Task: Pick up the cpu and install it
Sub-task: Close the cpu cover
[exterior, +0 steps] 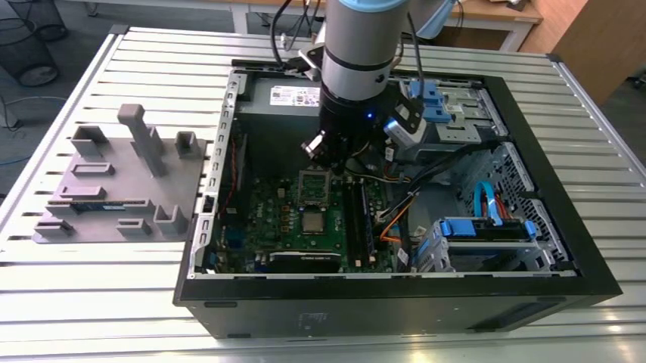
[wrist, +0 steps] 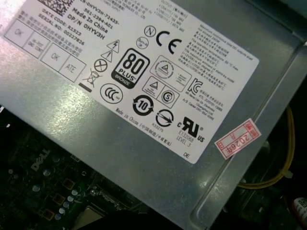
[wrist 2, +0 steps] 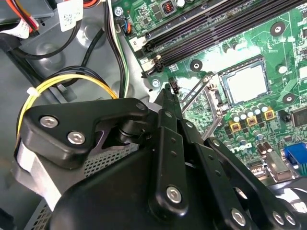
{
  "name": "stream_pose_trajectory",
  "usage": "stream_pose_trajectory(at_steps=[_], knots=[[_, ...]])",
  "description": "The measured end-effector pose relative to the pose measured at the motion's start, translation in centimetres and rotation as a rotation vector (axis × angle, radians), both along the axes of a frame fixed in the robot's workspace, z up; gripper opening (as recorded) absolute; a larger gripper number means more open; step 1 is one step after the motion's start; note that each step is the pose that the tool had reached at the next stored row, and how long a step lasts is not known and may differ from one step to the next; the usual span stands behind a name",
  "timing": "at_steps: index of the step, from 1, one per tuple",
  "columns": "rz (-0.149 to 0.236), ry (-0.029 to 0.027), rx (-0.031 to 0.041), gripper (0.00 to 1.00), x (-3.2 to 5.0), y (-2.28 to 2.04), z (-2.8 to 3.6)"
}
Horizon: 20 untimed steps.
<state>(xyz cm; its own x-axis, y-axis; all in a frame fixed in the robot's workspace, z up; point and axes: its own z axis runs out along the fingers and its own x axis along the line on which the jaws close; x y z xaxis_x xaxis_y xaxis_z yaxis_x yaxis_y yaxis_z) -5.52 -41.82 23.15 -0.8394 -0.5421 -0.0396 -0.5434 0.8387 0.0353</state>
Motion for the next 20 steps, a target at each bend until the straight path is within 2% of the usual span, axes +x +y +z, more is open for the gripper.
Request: stream_pose_trajectory(at_steps=[8,15,20], knots=[[0.008,-0.0014,-0.001,0.11,-0.06,-0.01,0.02],[0.05,-0.0016,-0.0007,0.11,-0.06,-0.13,0.06],[0.052,-0.0014,-0.0009,0.11,-0.06,-0.14,0.09]])
